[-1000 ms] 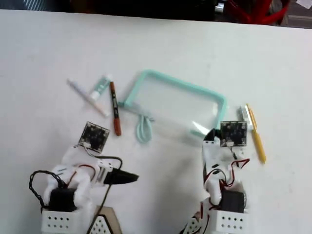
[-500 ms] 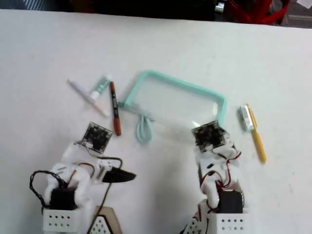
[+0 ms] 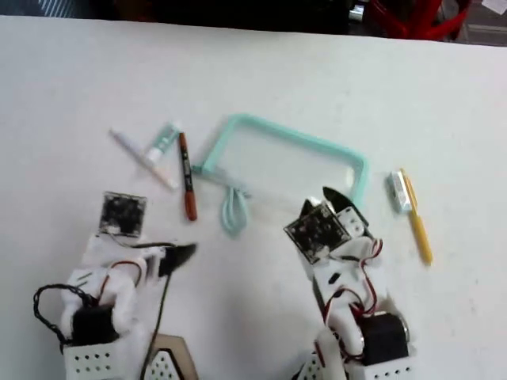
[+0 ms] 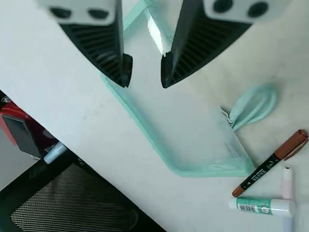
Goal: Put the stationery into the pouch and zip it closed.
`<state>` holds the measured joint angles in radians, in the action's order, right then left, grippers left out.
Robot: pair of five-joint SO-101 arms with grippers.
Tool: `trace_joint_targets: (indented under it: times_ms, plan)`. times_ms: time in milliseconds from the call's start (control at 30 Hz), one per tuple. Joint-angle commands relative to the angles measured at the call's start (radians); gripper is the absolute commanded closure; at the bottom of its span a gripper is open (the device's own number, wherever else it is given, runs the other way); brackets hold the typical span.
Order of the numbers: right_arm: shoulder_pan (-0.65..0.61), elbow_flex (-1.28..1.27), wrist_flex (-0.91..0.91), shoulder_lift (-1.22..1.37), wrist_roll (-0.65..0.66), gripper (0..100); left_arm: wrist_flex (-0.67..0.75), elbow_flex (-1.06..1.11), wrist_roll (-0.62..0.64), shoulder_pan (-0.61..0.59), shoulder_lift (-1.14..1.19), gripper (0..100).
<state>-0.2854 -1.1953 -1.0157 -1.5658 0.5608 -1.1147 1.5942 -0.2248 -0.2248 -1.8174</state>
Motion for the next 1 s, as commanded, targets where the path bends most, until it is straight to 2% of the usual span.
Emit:
trace_joint_targets:
  times_ms: [0, 267, 367, 567, 700, 833, 967]
  plan:
    - [-0.068, 0.195, -0.038, 0.277, 0.006, 88.9, 0.018, -0.104, 0.072, -0.048, -0.004, 66]
    - [-0.309, 0.647, -0.240, 0.792, 0.005, 88.6, 0.021, -0.181, 0.212, -0.056, -0.001, 66]
    - [-0.378, 0.818, -0.248, 0.949, 0.005, 88.5, 0.028, -0.180, 0.226, -0.143, -0.001, 66]
    - [-0.433, 1.221, -0.292, 1.377, 0.005, 87.8, 0.181, -0.077, 0.299, -0.311, -0.002, 66]
    - [-0.469, 1.573, -0.407, 1.710, 0.005, 82.8, 0.218, -0.021, 0.295, -0.318, -0.007, 66]
    - [-0.476, 1.952, -0.522, 2.038, 0.015, 82.3, 0.203, -0.015, 0.293, -0.318, -0.007, 66]
    - [-0.486, 2.323, -0.622, 2.353, 0.091, 82.2, 0.186, -0.017, 0.282, -0.318, -0.007, 66]
